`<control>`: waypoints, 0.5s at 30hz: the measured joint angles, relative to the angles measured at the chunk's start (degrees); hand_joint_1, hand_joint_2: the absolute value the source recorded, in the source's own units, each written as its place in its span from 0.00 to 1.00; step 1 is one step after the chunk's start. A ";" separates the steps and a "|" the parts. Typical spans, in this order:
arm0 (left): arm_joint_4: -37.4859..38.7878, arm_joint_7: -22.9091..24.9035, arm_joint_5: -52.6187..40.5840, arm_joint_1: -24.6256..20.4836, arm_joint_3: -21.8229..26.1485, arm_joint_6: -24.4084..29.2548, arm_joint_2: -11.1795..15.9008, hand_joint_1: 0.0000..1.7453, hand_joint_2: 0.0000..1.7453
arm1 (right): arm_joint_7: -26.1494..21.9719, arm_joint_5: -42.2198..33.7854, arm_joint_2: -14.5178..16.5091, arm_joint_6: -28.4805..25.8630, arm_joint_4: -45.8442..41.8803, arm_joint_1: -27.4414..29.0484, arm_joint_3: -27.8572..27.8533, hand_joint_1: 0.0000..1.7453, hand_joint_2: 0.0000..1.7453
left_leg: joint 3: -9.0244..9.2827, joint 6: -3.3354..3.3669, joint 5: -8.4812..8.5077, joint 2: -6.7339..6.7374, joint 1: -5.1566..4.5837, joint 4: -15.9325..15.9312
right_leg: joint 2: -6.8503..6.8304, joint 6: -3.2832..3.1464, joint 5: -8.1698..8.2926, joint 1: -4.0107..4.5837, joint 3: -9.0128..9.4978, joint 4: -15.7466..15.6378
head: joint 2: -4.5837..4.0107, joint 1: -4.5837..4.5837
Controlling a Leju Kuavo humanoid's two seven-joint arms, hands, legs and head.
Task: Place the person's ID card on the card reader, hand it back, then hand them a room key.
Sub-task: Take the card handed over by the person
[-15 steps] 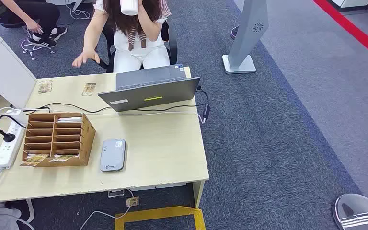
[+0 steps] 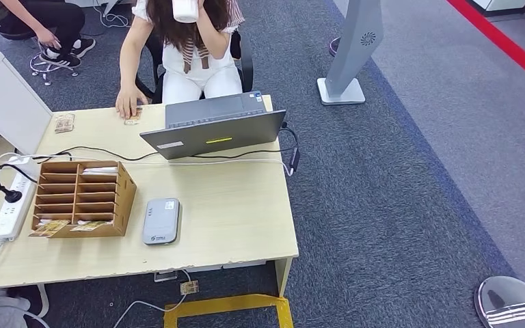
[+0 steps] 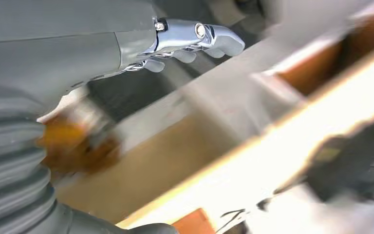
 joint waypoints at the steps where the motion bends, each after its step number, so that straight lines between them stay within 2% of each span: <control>1: -5.61 -2.75 -1.85 1.41 -3.35 4.21 -0.42 0.00 1.00 | -0.05 -0.03 0.09 -0.13 0.00 0.03 -0.23 0.00 1.00 | -0.03 0.00 0.00 -0.06 0.02 0.02 | -0.05 0.00 0.00 0.03 -0.01 0.00 | 0.00 0.01; 4: -20.70 -8.06 -10.29 4.08 -15.15 14.58 -1.20 0.00 1.00 | -0.17 0.00 0.29 -0.43 -0.01 -0.01 -0.90 0.00 1.00 | -0.13 0.04 0.05 -0.54 0.01 0.02 | -0.51 0.05 -0.04 0.04 0.15 -0.01 | 0.00 0.04; 10: -36.63 -12.74 -21.71 6.98 -29.01 20.64 -1.10 0.00 1.00 | -0.18 0.62 0.70 -0.47 -0.04 -0.15 -1.58 0.00 1.00 | 0.15 -0.09 -0.03 -0.08 0.04 0.03 | -0.04 -0.11 -0.01 0.06 0.24 -0.01 | 0.00 0.02; 12: -39.79 -13.52 -30.54 6.69 -33.59 24.55 -0.06 0.00 1.00 | 0.00 1.34 0.75 -0.27 -0.04 -0.17 -1.71 0.00 1.00 | 0.17 -0.07 -0.02 -0.11 0.03 0.04 | -0.07 -0.10 -0.02 0.06 0.24 -0.02 | 0.00 0.06; 15: -41.67 -9.58 -46.72 3.55 -40.79 30.38 3.85 0.00 1.00 | 0.52 3.18 0.77 0.54 -0.04 -0.42 -1.72 0.00 1.00 | 0.17 -0.08 -0.02 -0.14 0.06 0.04 | -0.12 -0.12 -0.01 0.06 0.25 -0.02 | 0.00 0.09</control>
